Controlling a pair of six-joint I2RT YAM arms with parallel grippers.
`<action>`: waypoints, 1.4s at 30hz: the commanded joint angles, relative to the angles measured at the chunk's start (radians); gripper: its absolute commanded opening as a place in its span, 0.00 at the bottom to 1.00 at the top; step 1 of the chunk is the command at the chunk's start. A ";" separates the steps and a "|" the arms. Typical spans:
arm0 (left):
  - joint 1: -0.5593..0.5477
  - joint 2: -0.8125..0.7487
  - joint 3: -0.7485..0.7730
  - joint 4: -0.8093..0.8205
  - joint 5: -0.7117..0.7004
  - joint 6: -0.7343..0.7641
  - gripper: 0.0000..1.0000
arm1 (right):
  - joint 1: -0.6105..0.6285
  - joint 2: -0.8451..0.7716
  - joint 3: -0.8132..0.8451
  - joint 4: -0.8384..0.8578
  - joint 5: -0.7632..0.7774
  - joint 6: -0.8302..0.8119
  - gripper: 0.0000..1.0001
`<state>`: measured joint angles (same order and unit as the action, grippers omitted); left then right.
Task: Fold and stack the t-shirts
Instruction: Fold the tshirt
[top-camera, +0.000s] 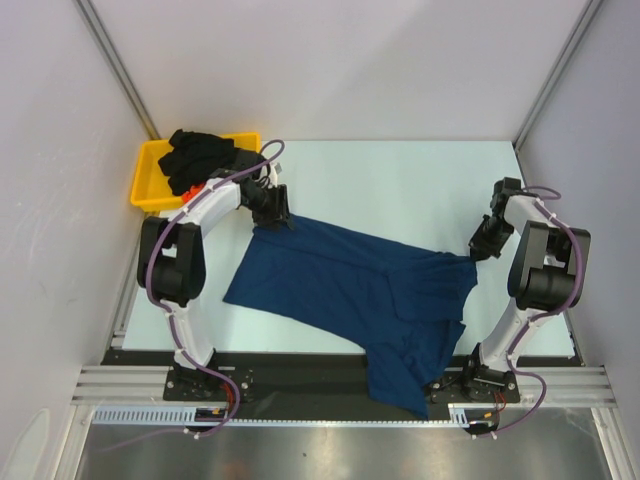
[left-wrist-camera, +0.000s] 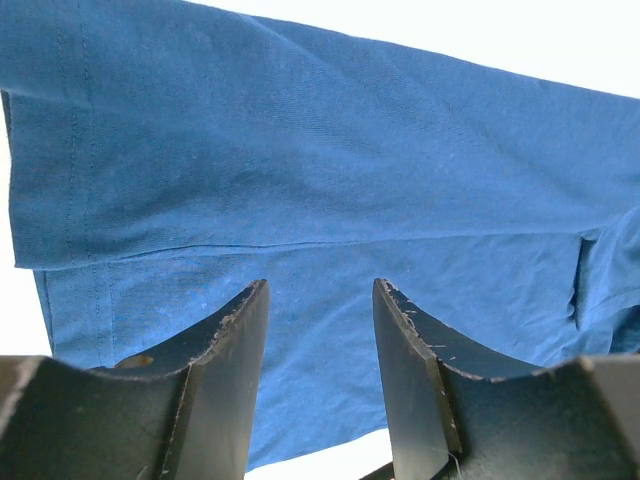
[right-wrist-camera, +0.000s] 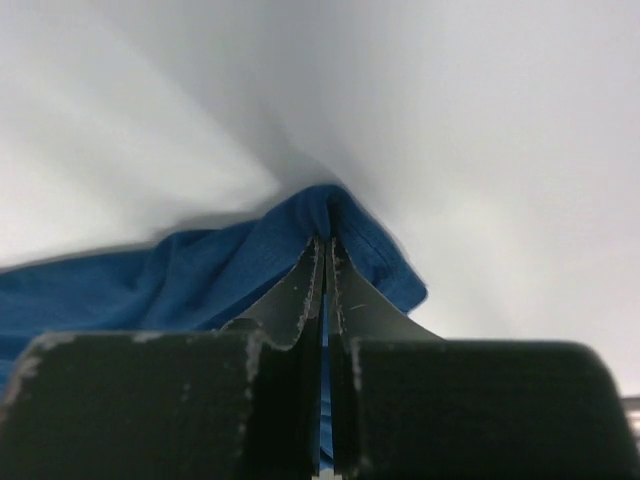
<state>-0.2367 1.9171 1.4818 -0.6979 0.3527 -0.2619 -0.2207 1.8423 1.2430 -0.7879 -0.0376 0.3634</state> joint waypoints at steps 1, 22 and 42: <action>0.007 0.000 0.000 0.020 0.023 0.004 0.52 | -0.012 -0.044 0.038 -0.028 0.125 -0.014 0.00; 0.033 -0.087 -0.006 -0.006 -0.043 0.032 0.54 | -0.020 -0.091 -0.034 -0.005 -0.027 -0.049 0.45; 0.060 -0.138 -0.071 0.018 -0.014 0.026 0.55 | -0.020 0.063 -0.074 0.062 0.037 -0.066 0.42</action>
<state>-0.1844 1.8317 1.4181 -0.7017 0.3191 -0.2508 -0.2382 1.8236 1.1633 -0.7692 -0.0391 0.2966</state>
